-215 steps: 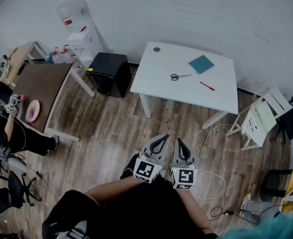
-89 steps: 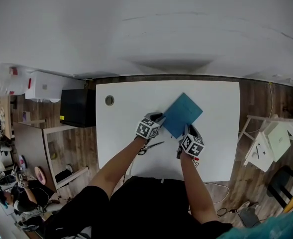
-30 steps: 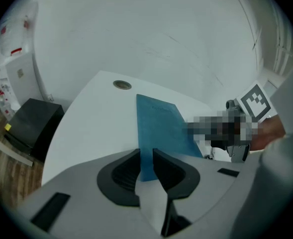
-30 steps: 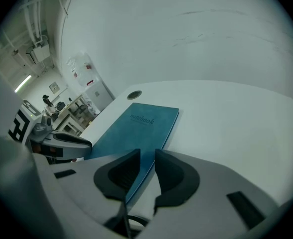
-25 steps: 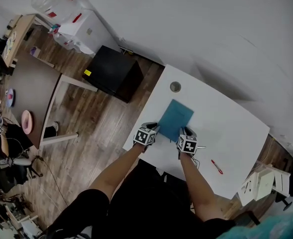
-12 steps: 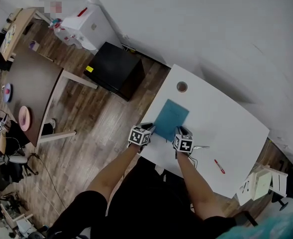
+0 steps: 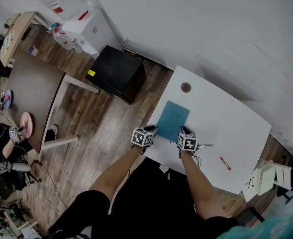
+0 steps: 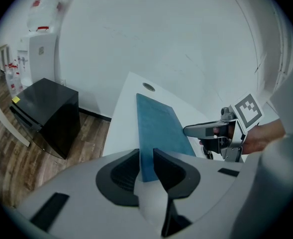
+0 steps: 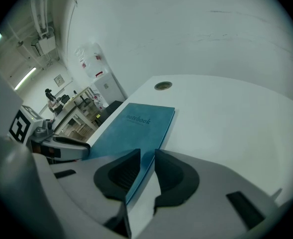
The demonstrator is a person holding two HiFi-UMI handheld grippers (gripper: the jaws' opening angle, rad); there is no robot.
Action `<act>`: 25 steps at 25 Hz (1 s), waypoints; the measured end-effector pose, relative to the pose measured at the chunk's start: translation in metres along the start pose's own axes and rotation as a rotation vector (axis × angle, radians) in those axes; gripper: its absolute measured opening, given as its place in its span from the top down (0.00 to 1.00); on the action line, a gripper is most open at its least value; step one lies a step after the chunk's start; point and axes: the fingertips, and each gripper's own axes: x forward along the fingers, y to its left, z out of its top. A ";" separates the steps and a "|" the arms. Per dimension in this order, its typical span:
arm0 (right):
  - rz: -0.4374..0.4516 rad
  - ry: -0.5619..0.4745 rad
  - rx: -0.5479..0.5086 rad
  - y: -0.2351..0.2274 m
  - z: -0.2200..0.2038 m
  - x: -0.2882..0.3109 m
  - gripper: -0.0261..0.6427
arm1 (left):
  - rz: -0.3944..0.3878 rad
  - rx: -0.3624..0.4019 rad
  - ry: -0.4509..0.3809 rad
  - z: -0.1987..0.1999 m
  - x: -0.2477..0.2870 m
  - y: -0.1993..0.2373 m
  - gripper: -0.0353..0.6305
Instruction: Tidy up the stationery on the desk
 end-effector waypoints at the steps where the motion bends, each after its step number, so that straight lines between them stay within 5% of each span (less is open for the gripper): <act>1: -0.012 -0.005 0.004 -0.001 0.002 -0.005 0.82 | -0.002 -0.003 -0.002 0.001 -0.002 0.000 0.81; 9: -0.115 -0.065 -0.009 -0.032 -0.026 -0.084 0.82 | -0.066 0.120 -0.064 0.023 -0.007 -0.029 0.81; 14: -0.190 -0.054 0.059 -0.058 -0.074 -0.131 0.82 | -0.188 0.225 0.033 0.003 0.008 -0.086 0.91; 20: -0.215 -0.047 0.105 -0.080 -0.106 -0.150 0.82 | -0.345 0.430 0.171 -0.024 0.043 -0.168 0.92; 25: -0.190 -0.039 0.116 -0.089 -0.123 -0.158 0.82 | -0.289 0.657 0.259 -0.041 0.067 -0.203 0.92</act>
